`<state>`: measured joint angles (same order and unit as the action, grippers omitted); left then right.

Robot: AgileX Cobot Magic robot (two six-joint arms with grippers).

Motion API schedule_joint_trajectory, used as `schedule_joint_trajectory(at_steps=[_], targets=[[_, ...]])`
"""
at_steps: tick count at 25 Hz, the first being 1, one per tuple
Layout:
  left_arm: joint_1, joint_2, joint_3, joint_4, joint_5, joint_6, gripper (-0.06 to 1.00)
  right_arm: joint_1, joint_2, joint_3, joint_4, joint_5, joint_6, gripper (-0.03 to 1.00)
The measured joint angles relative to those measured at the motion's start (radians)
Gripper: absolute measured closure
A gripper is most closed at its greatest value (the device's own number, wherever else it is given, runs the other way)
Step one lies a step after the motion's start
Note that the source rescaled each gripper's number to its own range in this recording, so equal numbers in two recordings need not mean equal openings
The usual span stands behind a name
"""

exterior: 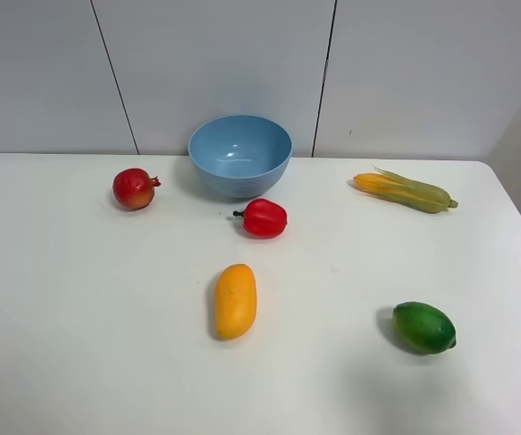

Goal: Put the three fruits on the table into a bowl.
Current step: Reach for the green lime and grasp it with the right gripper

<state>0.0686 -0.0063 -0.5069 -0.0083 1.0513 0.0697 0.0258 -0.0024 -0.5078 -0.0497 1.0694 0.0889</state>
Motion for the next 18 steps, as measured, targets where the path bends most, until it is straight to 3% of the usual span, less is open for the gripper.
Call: schedule_joint_trajectory(at_steps=[18], targets=[[0.000,0.000,0.000,0.000,0.000,0.000,-0.06,0.000,0.021,-0.004,0.016,0.011,-0.011,-0.03]])
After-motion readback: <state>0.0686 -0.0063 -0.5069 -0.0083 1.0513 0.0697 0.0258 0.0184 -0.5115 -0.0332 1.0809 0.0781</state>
